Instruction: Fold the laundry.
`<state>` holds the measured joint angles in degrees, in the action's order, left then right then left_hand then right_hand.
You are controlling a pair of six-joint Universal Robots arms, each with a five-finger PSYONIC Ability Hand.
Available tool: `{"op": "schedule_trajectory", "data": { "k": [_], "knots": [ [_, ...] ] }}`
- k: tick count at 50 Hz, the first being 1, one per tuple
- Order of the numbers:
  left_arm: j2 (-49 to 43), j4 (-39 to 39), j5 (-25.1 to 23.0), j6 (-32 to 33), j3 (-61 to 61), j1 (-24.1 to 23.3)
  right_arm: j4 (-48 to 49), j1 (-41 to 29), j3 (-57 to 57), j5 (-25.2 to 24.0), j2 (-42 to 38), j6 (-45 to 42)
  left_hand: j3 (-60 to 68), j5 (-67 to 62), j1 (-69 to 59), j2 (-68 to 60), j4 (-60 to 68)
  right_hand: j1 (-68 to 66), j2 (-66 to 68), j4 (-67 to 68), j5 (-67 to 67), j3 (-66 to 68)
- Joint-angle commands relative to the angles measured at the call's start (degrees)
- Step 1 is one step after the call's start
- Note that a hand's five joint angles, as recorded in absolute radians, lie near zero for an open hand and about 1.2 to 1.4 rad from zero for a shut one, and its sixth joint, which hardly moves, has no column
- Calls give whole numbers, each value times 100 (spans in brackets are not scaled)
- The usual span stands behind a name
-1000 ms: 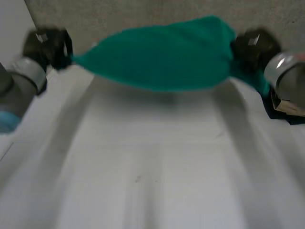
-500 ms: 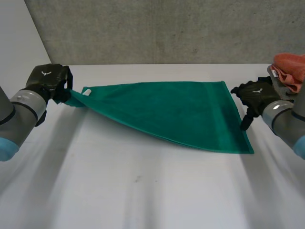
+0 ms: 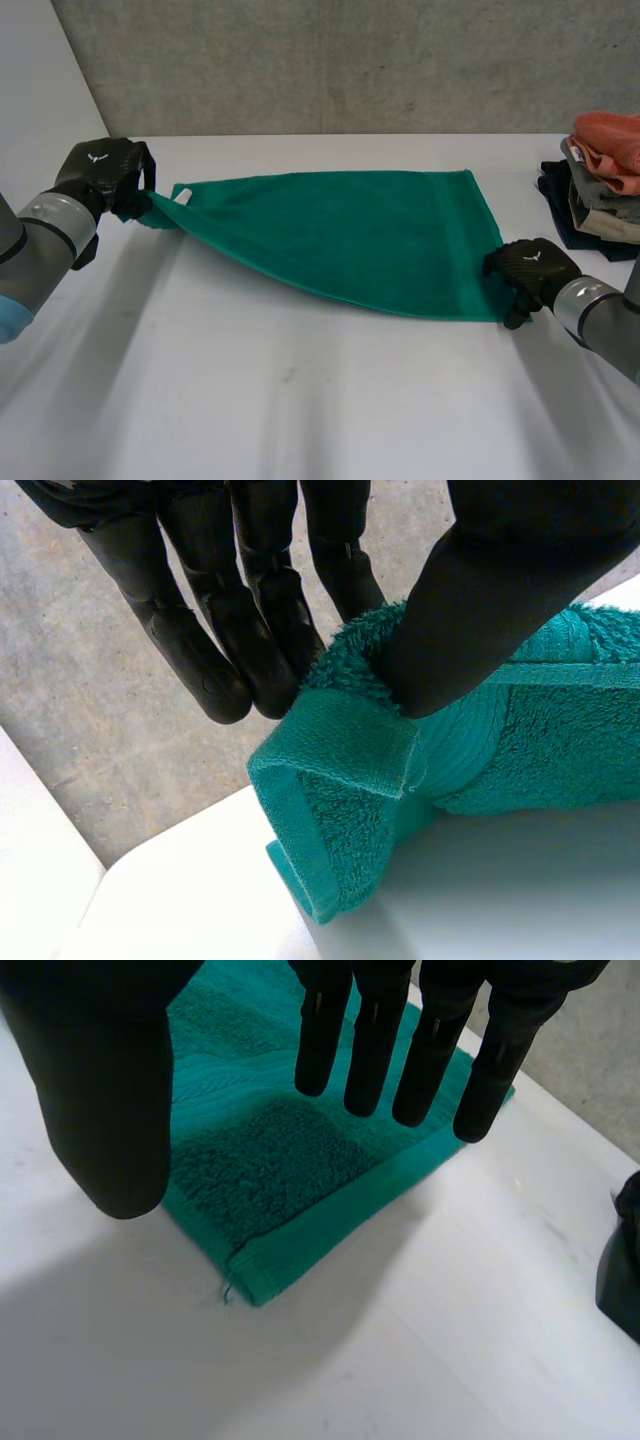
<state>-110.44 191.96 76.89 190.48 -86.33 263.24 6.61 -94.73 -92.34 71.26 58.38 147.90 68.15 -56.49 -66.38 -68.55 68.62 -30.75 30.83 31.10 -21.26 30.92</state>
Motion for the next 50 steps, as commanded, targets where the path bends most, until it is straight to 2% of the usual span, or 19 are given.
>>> {"op": "schedule_trajectory", "data": {
  "k": [1,20,26,30,35,39,43,46,47,50],
  "knots": [
    [14,0,-7,-11,-24,0,130,-81,164,2,-256,-59,1185,-1351,-1362,-1145,1138,-768,760,733,-717,751],
    [40,-18,-34,-20,-50,-18,658,-266,673,125,-590,-77,1185,-1351,-1362,-1145,1138,-1104,1096,1069,-1052,1087],
    [49,-70,-34,-20,-50,-27,702,-266,1060,230,-854,-103,1185,-1351,-1362,-1145,1138,-2329,2321,2294,-2277,2311],
    [49,-132,-25,-20,-50,-27,658,-248,1201,274,-881,-68,1185,-1351,-1362,-1145,1138,-4919,4911,4884,-4867,4901],
    [58,-290,-34,6,-50,0,491,-213,1184,257,-591,46,1185,-1351,-1362,-1145,1138,-4925,4917,4890,-4874,4908],
    [163,-606,-25,59,-103,-9,-9,-187,1017,221,-99,-15,1185,-1351,-1362,-1145,1138,-4925,4917,4890,-4874,4908],
    [496,-1334,-16,453,-304,-9,-1115,-20,815,143,533,-602,1185,-1351,-1362,-1145,1138,-4925,4917,4890,-4874,4908],
    [822,-2221,1,1094,-551,35,-2502,217,709,63,929,-1542,1185,-1351,-1362,-1145,1138,-4925,4917,4890,-4874,4908],
    [936,-2702,36,1470,-673,104,-3298,366,665,72,1069,-2128,1185,-1351,-1362,-1145,1138,-4925,4917,4890,-4874,4908],
    [1051,-3452,37,2035,-849,289,-4524,586,560,133,1220,-3027,1185,-1351,-1362,-1145,1138,-4925,4917,4890,-4874,4908]
  ]
}}
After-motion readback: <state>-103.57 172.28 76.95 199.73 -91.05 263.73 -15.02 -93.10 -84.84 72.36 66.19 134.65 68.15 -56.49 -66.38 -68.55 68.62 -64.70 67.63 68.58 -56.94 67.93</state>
